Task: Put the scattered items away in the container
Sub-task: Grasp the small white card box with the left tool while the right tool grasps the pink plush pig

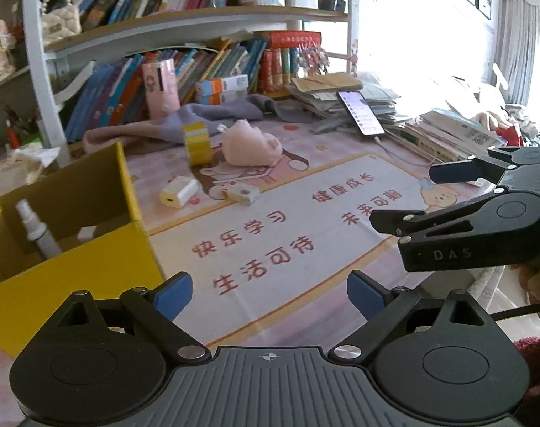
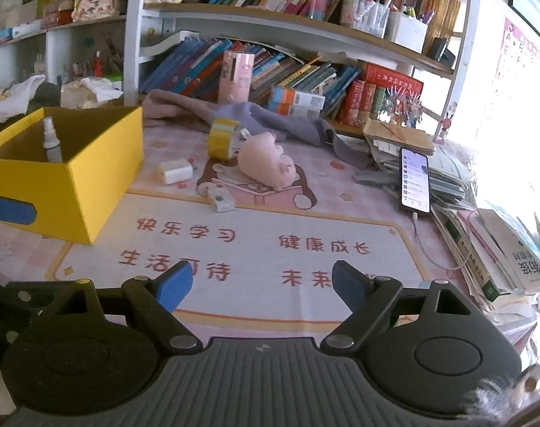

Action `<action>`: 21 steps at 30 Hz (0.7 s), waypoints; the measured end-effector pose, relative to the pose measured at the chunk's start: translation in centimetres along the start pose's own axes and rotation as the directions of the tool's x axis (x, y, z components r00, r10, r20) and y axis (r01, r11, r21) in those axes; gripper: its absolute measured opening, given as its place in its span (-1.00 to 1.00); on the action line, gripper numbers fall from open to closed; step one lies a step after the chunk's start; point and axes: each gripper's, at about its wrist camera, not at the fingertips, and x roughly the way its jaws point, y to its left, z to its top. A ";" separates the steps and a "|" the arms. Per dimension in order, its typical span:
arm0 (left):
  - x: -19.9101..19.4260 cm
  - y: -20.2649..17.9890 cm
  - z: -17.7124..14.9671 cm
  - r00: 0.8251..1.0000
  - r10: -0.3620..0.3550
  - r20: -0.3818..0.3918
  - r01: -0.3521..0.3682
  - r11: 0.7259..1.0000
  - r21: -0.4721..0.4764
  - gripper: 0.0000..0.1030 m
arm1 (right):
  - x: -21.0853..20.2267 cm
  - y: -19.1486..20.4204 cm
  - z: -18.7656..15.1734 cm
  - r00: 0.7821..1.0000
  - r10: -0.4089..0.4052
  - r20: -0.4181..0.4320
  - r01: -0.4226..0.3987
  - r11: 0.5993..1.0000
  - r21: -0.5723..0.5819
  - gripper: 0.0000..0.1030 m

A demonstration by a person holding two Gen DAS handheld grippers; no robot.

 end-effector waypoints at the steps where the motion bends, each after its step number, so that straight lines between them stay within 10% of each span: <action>1: 0.5 -0.2 0.3 1.000 -0.001 -0.003 0.001 1.000 0.003 0.86 | 0.4 -0.4 0.1 1.000 -0.001 -0.001 0.001 1.000 0.004 0.65; 21: 12.0 -2.2 8.7 0.992 0.106 -0.067 -0.114 0.984 -0.134 0.86 | 12.1 -11.3 7.1 0.991 0.130 0.018 -0.130 0.991 -0.037 0.66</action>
